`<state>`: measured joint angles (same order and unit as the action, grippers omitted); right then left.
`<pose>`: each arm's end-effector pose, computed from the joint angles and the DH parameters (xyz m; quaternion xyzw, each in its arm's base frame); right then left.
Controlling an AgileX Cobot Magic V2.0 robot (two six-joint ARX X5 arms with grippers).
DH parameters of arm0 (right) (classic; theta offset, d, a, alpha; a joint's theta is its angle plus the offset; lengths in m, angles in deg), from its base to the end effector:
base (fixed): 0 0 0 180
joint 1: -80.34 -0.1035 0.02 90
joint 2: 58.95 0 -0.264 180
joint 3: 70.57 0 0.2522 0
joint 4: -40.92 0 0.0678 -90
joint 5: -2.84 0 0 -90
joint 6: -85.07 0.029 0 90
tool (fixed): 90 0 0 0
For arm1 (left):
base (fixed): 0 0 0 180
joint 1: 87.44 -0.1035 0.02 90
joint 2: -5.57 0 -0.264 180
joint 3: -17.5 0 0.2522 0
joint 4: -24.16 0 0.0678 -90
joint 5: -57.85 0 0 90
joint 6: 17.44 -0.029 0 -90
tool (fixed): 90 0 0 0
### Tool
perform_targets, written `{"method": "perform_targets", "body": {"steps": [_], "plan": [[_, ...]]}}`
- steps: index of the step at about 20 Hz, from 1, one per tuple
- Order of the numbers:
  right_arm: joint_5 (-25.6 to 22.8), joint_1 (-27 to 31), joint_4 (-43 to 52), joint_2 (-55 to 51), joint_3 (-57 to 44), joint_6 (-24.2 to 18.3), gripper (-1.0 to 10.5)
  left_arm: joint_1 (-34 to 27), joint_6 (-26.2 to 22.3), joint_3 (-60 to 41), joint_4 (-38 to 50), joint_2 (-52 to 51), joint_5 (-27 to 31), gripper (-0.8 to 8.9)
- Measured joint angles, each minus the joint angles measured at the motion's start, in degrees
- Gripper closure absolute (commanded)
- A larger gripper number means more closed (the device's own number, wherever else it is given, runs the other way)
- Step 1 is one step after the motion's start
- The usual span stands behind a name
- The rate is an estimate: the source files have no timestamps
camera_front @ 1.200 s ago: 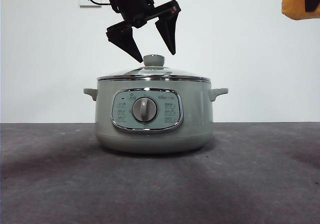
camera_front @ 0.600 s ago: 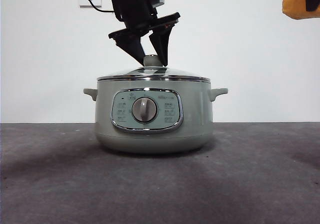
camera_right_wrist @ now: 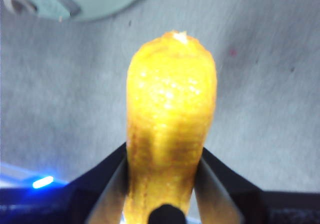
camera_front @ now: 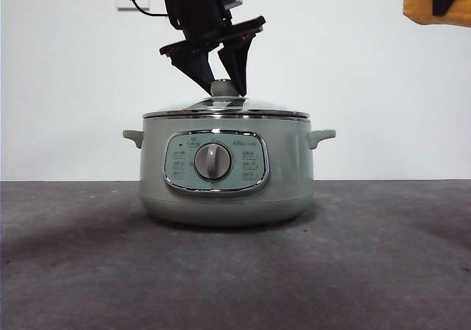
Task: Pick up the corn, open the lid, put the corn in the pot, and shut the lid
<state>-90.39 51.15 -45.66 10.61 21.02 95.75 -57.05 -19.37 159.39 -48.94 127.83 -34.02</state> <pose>0.1782 0.0977 0.3581 -0.0717 0.5282 0.1414 0.8342 0.3929 -0.2315 0.3337 0.1252 0.4318 -0.2554 0.8560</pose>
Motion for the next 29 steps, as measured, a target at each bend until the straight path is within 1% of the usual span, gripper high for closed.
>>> {"method": "perform_targets", "body": {"steps": [4, 7, 9, 14, 20, 25, 29], "plan": [[0.0, 0.0, 3.8, 0.4, 0.6, 0.0, 9.6, -1.3, -0.7, -0.2, -0.9, -4.4, 0.1, 8.23], [0.2, 0.0, 3.8, 4.2, 5.8, 0.0, 9.6, -3.6, -1.6, -0.2, -1.3, -8.8, 0.4, 8.23], [1.3, 0.0, 3.8, 8.7, 10.8, 0.0, 9.6, -5.4, -2.1, -0.2, -2.2, -10.6, 0.5, 8.23], [6.0, 0.0, 3.9, 23.8, 26.3, -0.2, 9.6, -11.0, -3.1, -0.2, -6.2, -12.0, 0.4, 8.23], [6.7, -0.2, 5.4, 42.8, 43.9, -2.0, 9.6, -19.3, -4.5, -0.2, -6.3, -12.3, 0.7, 8.23], [6.7, -2.9, 12.8, 53.5, 50.6, -3.5, 9.6, -25.3, -6.2, -0.2, -6.8, -12.3, 0.7, 8.23], [6.4, -5.2, 13.9, 59.1, 51.1, -4.7, 9.6, -29.7, -7.1, -0.2, -6.9, -12.3, 0.7, 8.23]]}}
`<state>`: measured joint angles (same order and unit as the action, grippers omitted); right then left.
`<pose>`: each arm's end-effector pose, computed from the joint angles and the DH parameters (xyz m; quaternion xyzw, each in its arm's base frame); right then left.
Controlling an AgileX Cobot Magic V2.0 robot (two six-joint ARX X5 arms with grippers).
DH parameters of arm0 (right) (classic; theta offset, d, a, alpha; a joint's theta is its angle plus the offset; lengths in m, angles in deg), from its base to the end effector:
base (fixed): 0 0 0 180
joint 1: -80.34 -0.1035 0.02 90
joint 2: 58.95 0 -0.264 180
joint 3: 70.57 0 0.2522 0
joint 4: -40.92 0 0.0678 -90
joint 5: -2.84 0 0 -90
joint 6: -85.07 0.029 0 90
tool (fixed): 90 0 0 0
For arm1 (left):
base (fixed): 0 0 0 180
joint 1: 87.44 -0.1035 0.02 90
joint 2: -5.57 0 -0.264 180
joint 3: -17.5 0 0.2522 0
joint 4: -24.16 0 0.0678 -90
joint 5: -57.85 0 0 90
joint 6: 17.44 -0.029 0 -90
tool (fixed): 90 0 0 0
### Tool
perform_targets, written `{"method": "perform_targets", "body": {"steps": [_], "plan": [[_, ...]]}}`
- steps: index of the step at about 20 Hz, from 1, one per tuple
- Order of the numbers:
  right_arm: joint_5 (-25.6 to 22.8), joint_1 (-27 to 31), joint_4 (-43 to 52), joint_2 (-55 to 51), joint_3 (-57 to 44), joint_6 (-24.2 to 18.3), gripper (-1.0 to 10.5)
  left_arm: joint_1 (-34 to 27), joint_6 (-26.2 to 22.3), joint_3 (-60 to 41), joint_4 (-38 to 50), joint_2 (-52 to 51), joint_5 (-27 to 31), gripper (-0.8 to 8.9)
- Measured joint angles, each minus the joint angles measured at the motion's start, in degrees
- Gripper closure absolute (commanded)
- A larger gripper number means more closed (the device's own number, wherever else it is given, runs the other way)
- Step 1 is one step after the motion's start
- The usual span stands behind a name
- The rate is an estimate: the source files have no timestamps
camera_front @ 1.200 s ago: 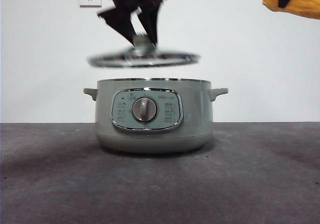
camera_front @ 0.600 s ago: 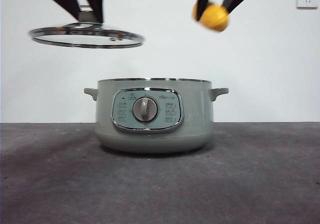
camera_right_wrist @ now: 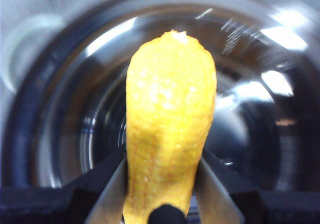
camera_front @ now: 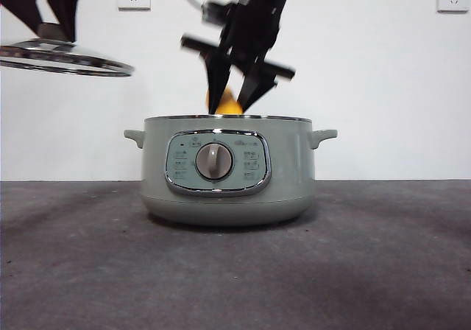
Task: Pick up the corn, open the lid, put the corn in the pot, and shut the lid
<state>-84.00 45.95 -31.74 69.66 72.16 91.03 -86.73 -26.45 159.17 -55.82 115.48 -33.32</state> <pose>0.3950 0.2723 0.2888 -0.0885 0.4848 0.2559 0.8316 0.3888 -0.0054 0.4123 0.0700 0.4060 -0.0470 0.9099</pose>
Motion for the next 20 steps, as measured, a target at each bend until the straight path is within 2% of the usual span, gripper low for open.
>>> {"method": "perform_targets", "body": {"steps": [5, 17, 20], "plan": [[-0.2, -1.8, -1.9, 4.2, 0.0, 0.0, 9.6, -2.9, 0.0, 0.0, -0.2, 0.0, -1.4, 8.23], [-1.6, -1.8, -4.5, 7.2, 0.4, -1.5, 9.3, -3.2, 0.0, 0.0, -0.3, 0.0, -4.8, 8.23], [-1.6, -1.8, -4.5, 7.2, 0.4, -1.3, 5.1, -3.2, 0.0, 0.0, -0.3, 0.0, -4.8, 8.23]]}}
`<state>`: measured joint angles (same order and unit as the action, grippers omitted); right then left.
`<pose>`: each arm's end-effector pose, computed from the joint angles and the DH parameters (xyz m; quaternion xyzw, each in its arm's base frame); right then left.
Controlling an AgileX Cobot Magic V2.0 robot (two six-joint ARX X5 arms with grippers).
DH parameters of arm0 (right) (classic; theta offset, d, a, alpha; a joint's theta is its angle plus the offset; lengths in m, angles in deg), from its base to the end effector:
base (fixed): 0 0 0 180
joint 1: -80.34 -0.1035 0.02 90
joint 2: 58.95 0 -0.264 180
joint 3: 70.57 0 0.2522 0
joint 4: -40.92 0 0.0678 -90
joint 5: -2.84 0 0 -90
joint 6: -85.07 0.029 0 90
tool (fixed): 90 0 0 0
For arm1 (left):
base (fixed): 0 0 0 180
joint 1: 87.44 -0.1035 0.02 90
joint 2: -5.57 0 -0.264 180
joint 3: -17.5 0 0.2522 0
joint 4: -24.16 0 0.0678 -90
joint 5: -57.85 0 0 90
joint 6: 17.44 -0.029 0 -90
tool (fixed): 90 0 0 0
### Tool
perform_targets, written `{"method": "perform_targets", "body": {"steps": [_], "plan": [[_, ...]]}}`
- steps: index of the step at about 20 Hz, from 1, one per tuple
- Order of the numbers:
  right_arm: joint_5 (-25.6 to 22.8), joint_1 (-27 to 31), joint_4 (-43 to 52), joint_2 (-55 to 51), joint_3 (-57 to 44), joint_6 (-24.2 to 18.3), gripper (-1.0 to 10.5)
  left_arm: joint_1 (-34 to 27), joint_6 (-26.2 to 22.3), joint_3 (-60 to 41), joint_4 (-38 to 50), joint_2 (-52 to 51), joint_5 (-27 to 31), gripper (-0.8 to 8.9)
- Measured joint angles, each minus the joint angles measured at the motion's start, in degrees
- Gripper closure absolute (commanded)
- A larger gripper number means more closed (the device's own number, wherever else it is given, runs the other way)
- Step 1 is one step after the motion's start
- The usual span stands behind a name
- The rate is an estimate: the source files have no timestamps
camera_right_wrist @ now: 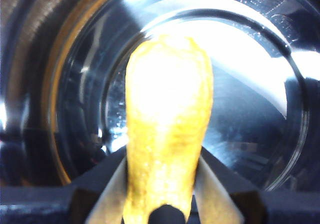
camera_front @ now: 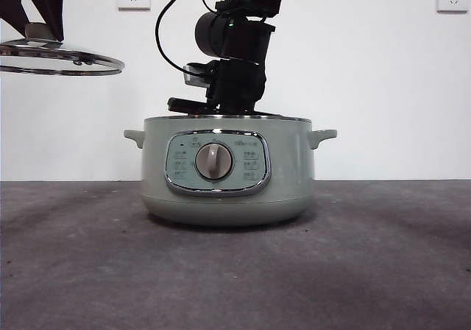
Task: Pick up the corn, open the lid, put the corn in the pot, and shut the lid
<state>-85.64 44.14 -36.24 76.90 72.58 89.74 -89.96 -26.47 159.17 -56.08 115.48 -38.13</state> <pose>0.3973 0.2917 0.2286 -0.1389 0.5569 0.2425 0.7821 0.3882 0.0141 0.4121 0.0414 0.4060 -0.0597 0.9110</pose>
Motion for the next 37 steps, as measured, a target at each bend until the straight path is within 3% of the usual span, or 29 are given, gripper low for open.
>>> {"method": "perform_targets", "body": {"steps": [4, 8, 10, 11, 14, 20, 23, 28, 30, 33, 37], "plan": [[-3.1, -0.1, -2.1, 0.7, 5.0, 0.0, 4.9, 0.0, 0.0, 0.0, 0.1, 0.0, 0.0, 8.23], [-8.6, -0.1, -10.9, 0.7, 20.1, 0.1, 5.1, 0.0, 0.0, 0.0, 0.0, 0.0, -0.1, 8.23], [-10.4, -0.2, -14.2, 0.7, 27.5, 0.7, 5.1, 0.0, 0.0, 0.0, 0.0, 0.0, -3.7, 8.23], [-10.4, -0.2, -14.2, 0.4, 29.6, 1.5, 5.7, 0.5, 0.1, 0.0, 0.0, 0.0, -5.2, 8.23], [-10.6, -0.7, -14.3, -1.4, 29.9, 2.2, 9.3, 3.1, 0.3, 0.0, -0.8, 0.0, -5.3, 8.23], [-10.7, -0.9, -14.3, -10.4, 28.6, 1.9, 9.6, 8.4, 0.5, 0.0, -1.4, 0.0, -5.3, 8.23], [-12.9, -0.9, -14.3, -19.0, 19.6, 1.4, 9.6, 11.5, 0.7, 0.0, -1.4, 0.0, -5.3, 8.23], [-15.9, -0.9, -14.3, -36.2, -8.4, 0.2, 9.6, 17.9, 2.2, 0.0, -1.0, 0.0, -4.6, 8.23], [-19.2, -0.9, -14.3, -43.4, -18.4, 0.0, 9.6, 21.0, 2.8, 0.0, 0.1, 0.0, -2.3, 8.23], [-21.5, -0.8, -14.0, -52.5, -28.6, 0.0, 9.6, 25.0, 3.7, 0.0, 1.5, 0.0, -1.0, 8.23], [-21.5, -0.8, -5.7, -64.0, -41.3, 0.2, 9.6, 29.2, 4.2, 0.0, 2.9, 2.4, -0.5, 8.23]]}}
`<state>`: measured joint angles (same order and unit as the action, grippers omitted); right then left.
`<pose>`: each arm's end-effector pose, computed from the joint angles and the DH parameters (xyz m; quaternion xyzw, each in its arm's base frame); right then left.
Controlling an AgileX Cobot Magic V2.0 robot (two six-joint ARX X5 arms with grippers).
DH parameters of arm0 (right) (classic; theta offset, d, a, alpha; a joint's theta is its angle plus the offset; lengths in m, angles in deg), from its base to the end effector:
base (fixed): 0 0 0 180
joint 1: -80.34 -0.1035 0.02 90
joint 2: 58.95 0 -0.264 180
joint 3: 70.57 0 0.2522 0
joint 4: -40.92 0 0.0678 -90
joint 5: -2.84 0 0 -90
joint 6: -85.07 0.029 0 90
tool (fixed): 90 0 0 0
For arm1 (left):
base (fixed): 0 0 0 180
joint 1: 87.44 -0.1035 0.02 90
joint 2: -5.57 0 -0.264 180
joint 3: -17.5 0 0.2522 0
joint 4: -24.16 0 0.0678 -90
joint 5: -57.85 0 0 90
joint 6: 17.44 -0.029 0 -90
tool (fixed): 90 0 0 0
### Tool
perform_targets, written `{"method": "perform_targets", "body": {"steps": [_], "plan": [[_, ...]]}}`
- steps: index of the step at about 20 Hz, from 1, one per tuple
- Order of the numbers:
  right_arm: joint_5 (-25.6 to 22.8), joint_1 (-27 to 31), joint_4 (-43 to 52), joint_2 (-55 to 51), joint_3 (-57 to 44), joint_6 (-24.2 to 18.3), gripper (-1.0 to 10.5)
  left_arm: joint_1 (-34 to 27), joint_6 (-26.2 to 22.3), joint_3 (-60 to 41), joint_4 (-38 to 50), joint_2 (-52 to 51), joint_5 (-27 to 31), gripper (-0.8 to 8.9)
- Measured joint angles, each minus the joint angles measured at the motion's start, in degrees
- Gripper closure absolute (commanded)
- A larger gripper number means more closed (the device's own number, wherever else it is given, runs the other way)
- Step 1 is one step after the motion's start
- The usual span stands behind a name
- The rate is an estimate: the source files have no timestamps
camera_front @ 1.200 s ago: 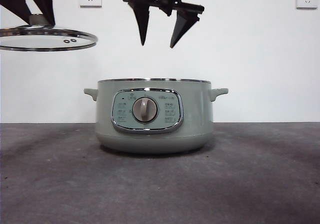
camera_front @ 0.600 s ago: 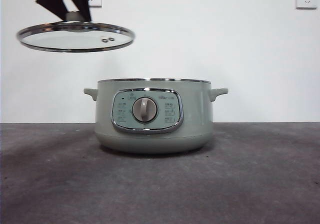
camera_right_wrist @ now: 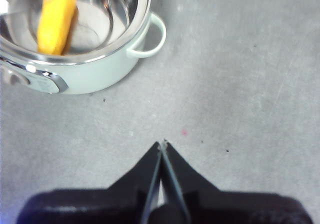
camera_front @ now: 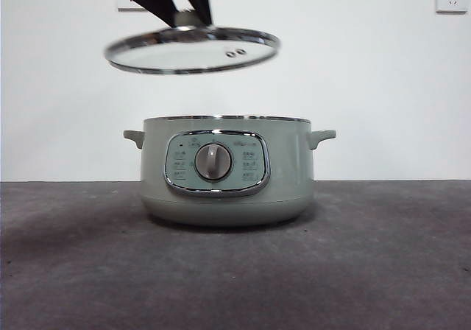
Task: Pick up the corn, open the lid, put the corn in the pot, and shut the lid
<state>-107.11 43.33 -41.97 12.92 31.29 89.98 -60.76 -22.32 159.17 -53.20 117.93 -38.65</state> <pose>0.1765 0.1207 0.4046 -0.1743 0.3968 0.1159 0.8937 0.3603 -0.1848 0.3993 0.1085 0.3894 -0.2776 0.8715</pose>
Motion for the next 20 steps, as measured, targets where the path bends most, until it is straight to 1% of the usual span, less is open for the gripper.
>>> {"method": "perform_targets", "body": {"steps": [3, 5, 8, 11, 15, 20], "plan": [[0.0, 0.0, 2.0, -7.9, -8.8, 0.6, 9.6, 2.2, 0.0, -0.1, 0.3, 4.1, 3.2, 8.23], [0.0, 0.0, 2.2, -12.1, -13.9, 0.8, 9.6, 2.6, 0.0, -0.2, 0.3, 5.4, 3.5, 8.23], [0.0, 0.0, 2.4, -17.3, -20.3, 2.2, 9.6, 2.8, 0.0, -0.2, 1.6, 5.8, 3.6, 8.23], [0.0, 0.0, 5.5, -21.6, -25.5, 4.0, 9.6, 2.8, 0.0, -0.2, 2.4, 5.8, 4.0, 8.23], [0.0, 0.0, 7.5, -24.5, -27.6, 5.8, 9.6, 2.8, 0.0, -0.2, 2.7, 5.9, 4.0, 8.23], [0.0, 0.0, 7.5, -24.8, -27.6, 6.3, 9.6, 3.2, 0.2, -0.2, 4.5, 7.6, 4.0, 8.23]]}}
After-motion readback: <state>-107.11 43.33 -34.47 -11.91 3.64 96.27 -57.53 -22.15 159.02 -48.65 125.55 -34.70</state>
